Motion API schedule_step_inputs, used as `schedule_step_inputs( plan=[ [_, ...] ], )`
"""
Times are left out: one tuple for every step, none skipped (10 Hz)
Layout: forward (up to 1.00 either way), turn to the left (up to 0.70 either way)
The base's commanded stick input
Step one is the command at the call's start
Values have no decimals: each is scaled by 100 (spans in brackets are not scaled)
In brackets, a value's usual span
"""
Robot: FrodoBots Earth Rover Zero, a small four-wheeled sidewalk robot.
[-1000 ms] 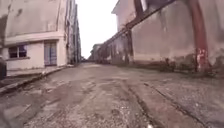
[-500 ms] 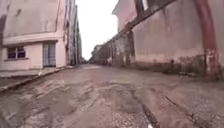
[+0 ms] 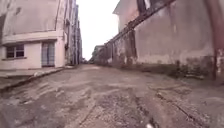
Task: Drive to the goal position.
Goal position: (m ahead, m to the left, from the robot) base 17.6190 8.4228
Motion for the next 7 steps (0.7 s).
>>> schedule_step_inputs(
  plan=[
    [70, 0],
    [70, 0],
    [70, 0],
    [70, 0],
    [70, 0],
    [70, 0],
    [70, 8]
  ],
)
